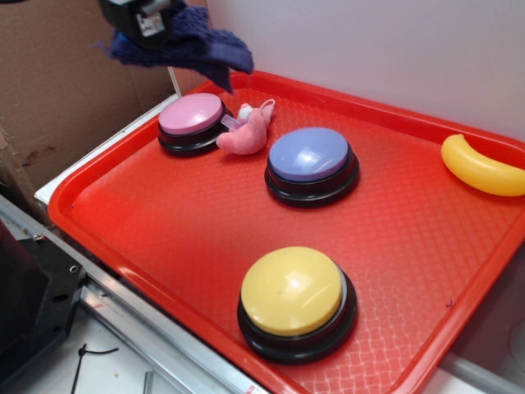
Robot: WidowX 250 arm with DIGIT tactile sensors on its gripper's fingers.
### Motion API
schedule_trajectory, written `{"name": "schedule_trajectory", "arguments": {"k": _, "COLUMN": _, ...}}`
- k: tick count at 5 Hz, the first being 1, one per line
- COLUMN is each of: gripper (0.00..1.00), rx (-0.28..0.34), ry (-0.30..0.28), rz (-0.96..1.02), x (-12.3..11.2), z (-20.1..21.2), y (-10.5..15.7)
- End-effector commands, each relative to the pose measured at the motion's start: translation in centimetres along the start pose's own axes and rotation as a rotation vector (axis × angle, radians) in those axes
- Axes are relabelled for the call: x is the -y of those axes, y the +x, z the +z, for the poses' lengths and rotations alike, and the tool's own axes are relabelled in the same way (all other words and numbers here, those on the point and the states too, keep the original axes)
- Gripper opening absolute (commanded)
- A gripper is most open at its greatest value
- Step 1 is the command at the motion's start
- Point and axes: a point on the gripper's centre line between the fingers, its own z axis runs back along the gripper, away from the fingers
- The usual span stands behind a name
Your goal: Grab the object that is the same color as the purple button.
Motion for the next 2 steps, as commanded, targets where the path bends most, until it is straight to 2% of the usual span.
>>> {"name": "schedule_trajectory", "arguments": {"k": 1, "gripper": 0.00, "rx": 0.032, "ry": -0.008, "rz": -0.044, "x": -0.20, "z": -0.01, "y": 0.91}}
{"name": "schedule_trajectory", "arguments": {"k": 2, "gripper": 0.33, "rx": -0.061, "ry": -0.008, "rz": 0.009, "x": -1.08, "z": -0.83, "y": 1.73}}
